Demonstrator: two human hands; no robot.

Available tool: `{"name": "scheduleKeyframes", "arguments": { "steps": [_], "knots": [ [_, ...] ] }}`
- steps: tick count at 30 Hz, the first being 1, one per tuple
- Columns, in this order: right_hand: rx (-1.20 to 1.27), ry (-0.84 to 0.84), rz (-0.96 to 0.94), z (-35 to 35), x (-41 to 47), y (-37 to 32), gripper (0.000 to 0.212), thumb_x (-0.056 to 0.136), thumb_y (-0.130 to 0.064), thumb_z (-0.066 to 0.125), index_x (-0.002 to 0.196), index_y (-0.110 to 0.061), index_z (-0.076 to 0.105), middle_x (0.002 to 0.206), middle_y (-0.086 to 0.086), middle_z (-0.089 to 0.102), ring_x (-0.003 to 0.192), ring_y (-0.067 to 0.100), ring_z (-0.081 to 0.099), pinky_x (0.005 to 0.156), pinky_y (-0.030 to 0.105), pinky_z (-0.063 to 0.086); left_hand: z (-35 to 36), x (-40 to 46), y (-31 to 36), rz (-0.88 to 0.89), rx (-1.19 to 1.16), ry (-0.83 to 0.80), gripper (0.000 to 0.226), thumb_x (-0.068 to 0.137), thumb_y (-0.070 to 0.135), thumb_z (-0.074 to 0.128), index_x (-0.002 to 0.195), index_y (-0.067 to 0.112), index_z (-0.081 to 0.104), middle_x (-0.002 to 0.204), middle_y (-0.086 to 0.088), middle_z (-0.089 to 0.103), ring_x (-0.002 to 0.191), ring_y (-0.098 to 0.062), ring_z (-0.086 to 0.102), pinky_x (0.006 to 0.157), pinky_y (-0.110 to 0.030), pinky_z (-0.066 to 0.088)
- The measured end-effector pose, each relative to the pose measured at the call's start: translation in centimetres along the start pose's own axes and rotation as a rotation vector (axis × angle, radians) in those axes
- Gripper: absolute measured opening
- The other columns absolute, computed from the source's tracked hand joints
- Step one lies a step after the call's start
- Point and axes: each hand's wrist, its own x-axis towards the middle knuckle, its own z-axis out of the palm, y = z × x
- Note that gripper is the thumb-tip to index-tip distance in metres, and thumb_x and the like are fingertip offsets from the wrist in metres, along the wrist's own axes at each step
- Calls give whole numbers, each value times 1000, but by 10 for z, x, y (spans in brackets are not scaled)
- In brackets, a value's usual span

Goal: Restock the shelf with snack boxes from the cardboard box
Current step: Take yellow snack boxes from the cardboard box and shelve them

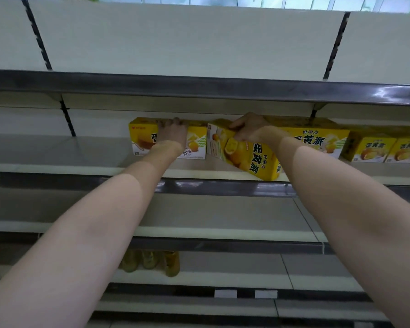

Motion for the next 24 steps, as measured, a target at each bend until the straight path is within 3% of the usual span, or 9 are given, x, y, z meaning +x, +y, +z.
{"name": "scheduleKeyframes", "arguments": {
  "steps": [4,9,13,15,17,19,21,22,24],
  "knots": [
    [-17,68,-42,9,-6,-4,56,82,-14,68,134,-32,59,142,-6,53,119,19,55,90,30,51,-1,2,-5,24,-103,-1,62,89,24,65,146,16,40,147,-16,40,137,-37,34,114,-57,25],
    [-117,103,-113,12,-14,-6,54,82,-16,70,130,-36,57,134,-4,54,115,21,56,91,36,54,0,0,9,290,-133,26,59,92,19,59,146,27,36,150,-10,37,139,-35,29,111,-64,25],
    [-104,73,-61,2,-22,1,78,76,-10,74,143,-31,40,144,2,43,125,28,50,94,39,52,-7,-1,18,187,-184,12,51,94,30,58,141,31,39,145,-8,43,134,-38,36,109,-72,19],
    [-155,19,1,-3,-24,5,92,75,-9,71,152,-31,25,156,4,30,138,32,39,106,44,45,-17,0,26,124,-256,-16,68,86,45,67,144,32,33,149,-9,39,136,-40,36,109,-73,18],
    [-205,-45,28,-5,-25,5,97,74,-8,67,155,-33,19,159,4,28,141,31,36,110,45,41,-25,3,35,205,-388,-92,92,78,45,77,151,32,23,157,-7,28,143,-37,27,114,-66,19],
    [-226,-57,40,-6,-28,1,92,74,-11,67,153,-31,26,151,4,41,132,28,46,105,44,45,-36,0,49,356,-470,-165,97,77,35,80,154,28,22,160,-4,23,146,-29,24,118,-47,23],
    [-181,-49,33,-9,-33,-1,81,73,-21,72,146,-28,40,135,3,55,117,26,56,100,41,49,-47,-6,60,417,-579,-207,78,81,28,76,147,22,36,148,-6,43,130,-26,44,101,-29,37],
    [-114,-38,15,-12,-36,-2,71,73,-24,73,140,-27,48,126,0,59,110,23,58,96,39,50,-54,-9,63,419,-635,-213,63,84,27,72,140,21,45,135,-5,53,117,-23,53,91,-26,40],
    [29,11,-20,-17,-38,-5,44,79,-24,71,123,-22,65,112,-1,65,100,18,59,86,31,49,-62,-10,62,397,-688,-210,38,88,25,65,125,18,59,117,1,60,105,-20,56,86,-28,44]
  ]
}}
